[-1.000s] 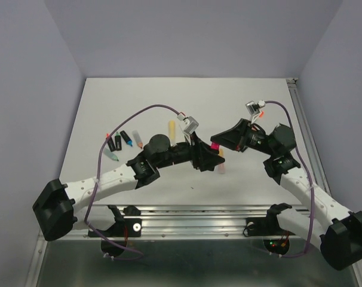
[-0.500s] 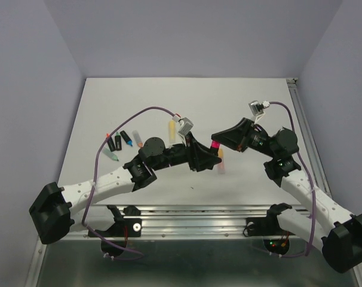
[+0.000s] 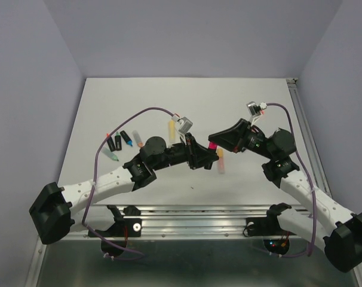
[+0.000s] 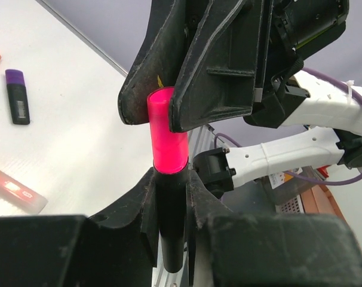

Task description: Open the pen caps

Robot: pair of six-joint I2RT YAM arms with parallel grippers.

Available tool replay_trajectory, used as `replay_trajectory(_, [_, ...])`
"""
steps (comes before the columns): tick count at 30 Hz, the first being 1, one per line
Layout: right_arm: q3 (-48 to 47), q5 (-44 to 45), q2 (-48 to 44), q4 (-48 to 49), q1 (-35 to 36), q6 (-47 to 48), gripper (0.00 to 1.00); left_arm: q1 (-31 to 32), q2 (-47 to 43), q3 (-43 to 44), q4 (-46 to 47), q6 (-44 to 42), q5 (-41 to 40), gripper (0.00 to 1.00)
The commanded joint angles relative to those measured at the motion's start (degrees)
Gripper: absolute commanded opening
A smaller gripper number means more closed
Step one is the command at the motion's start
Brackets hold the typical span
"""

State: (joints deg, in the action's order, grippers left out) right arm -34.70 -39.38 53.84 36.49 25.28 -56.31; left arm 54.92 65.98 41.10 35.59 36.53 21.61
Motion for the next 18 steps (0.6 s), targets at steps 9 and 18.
replay_trajectory(9, [-2.04,-1.49,1.71,-2.65,0.47,3.4,0.45,0.1,-1.64,1.44,-0.88,-1.03,-1.3,0.0])
replay_trajectory(18, [-3.45,-1.58,0.65,-8.1,0.47,4.72,0.44,-0.07,-0.85,1.88,-0.18,-0.85,-0.78,0.0])
